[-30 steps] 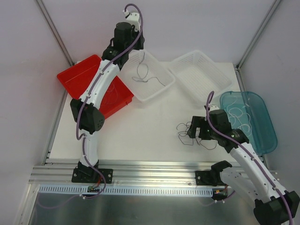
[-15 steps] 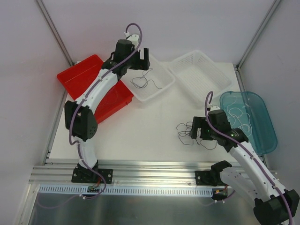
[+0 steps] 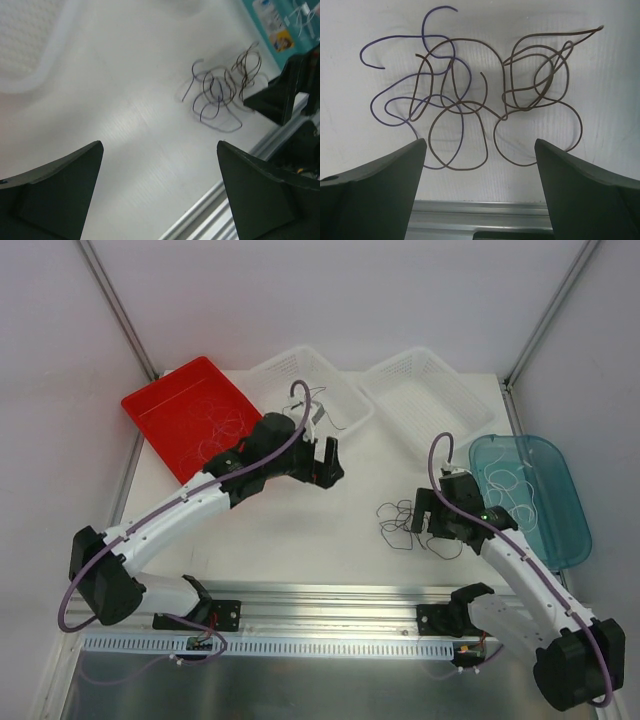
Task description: Untangle the cables
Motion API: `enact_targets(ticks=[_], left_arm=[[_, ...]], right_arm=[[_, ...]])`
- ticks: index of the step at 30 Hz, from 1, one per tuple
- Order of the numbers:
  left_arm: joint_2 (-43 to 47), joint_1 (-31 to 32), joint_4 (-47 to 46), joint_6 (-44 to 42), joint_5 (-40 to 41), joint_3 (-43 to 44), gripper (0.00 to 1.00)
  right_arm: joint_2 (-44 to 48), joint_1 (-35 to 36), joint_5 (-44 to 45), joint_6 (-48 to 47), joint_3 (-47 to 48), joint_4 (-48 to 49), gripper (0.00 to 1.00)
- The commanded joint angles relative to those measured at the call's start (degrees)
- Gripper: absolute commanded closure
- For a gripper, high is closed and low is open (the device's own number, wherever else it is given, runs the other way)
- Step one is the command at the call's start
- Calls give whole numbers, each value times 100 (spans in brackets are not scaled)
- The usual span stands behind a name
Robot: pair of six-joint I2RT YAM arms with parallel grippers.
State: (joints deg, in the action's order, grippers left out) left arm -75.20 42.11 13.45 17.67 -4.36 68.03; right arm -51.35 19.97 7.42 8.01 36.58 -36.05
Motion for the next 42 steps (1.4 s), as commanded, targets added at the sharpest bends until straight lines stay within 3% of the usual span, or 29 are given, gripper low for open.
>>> enact_targets(ticks=[1, 8, 12, 21, 25, 42], left_arm=[[154, 350, 78, 657, -152, -710, 1], [225, 1027, 35, 1290, 119, -1582, 1], [304, 1151, 43, 1546, 251, -2038, 2], [673, 1159, -44, 1995, 585, -2637, 3], [577, 1159, -79, 2021, 735, -2628, 4], [-1170, 1554, -756, 2118, 287, -1654, 12]], right_arm=[[-321, -37, -337, 166, -203, 650, 6], [-1182, -37, -663, 376, -520, 1653, 12], [-1710, 24, -1190, 560, -564, 2338, 28], [-2520, 1026, -1577, 1070, -248, 3068, 65], [-2485, 1404, -1674, 1264, -90, 3105, 67], [-1808, 1431, -603, 1071, -54, 2199, 62]])
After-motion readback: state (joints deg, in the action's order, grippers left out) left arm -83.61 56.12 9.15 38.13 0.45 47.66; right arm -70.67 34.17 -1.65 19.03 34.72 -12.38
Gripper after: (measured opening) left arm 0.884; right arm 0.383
